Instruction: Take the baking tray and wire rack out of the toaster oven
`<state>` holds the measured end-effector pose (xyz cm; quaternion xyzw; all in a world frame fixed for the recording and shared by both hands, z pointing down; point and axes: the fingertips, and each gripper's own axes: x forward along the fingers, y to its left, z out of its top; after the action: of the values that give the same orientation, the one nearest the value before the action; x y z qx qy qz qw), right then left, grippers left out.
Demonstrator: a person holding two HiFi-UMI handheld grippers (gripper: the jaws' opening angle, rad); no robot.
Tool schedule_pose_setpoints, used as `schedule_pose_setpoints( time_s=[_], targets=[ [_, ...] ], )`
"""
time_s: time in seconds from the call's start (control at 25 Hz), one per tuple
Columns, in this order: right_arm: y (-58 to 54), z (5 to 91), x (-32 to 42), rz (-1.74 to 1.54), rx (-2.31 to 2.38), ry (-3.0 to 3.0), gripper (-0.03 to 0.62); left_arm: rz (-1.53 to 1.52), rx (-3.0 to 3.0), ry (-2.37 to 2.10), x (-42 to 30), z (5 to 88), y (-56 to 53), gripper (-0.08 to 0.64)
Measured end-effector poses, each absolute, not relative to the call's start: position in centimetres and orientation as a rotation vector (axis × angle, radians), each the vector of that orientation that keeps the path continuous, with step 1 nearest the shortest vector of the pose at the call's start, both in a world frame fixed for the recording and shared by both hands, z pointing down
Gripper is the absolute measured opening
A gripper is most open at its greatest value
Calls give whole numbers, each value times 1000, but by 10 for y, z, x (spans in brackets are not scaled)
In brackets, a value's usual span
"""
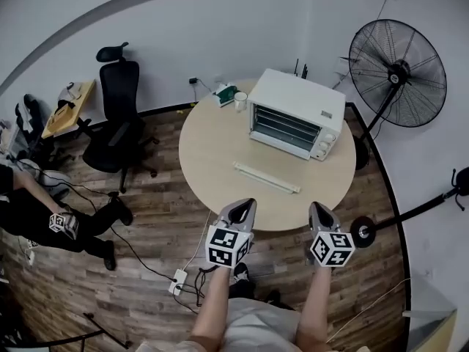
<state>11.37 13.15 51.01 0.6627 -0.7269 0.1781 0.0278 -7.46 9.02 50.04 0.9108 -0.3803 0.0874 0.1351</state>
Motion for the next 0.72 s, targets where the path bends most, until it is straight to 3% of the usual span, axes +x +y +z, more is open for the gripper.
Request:
schedule_pose_setpoints(
  time_s=[0.72],
  targets=[
    [64, 537, 71, 563, 1978, -2182, -3, 219, 2529, -1074, -115, 534, 8, 55]
  ],
)
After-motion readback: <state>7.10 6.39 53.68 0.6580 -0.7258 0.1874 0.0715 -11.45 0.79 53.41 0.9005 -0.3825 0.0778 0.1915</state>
